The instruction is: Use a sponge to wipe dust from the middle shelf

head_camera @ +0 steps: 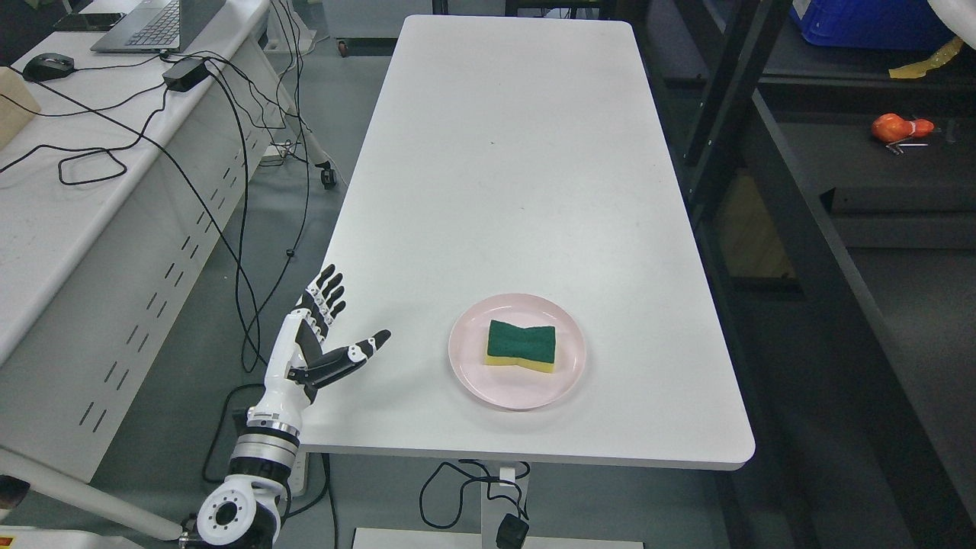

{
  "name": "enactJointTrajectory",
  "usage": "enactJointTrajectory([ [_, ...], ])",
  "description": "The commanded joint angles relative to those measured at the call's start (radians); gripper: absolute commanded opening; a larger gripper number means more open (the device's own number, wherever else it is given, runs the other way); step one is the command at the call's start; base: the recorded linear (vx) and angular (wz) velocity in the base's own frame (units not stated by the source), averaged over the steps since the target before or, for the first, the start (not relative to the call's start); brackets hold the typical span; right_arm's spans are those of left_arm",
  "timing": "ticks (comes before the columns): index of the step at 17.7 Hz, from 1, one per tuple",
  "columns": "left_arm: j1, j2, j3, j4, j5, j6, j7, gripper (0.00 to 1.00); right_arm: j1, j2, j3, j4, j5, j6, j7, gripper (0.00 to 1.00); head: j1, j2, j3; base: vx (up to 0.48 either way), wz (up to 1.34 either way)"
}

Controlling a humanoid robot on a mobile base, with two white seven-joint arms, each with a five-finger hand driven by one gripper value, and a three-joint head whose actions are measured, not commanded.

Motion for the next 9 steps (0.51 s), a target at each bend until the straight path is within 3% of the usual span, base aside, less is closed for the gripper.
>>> enactJointTrajectory([
  [1, -0.142, 0.221, -0.032, 0.004, -0.165, -0.148, -0.172, 0.98, 0.0, -0.017, 0.0, -0.017, 0.0, 0.001, 0.0, 1.0, 0.0, 0.0, 0.0, 0.0, 0.0],
  [5, -0.28, 0.359, -0.066, 0.042, -0.458, -0.27, -0.355, 0.97, 0.0, -0.017, 0.0, -0.017, 0.0, 0.001, 0.0, 1.0, 0.0, 0.0, 0.0, 0.006, 0.0],
  [9, -0.42, 0.37, -0.118, 0.221, -0.728, -0.443, -0.378, 0.97, 0.0, -0.017, 0.0, -0.017, 0.0, 0.001, 0.0, 1.0, 0.0, 0.0, 0.0, 0.019, 0.0],
])
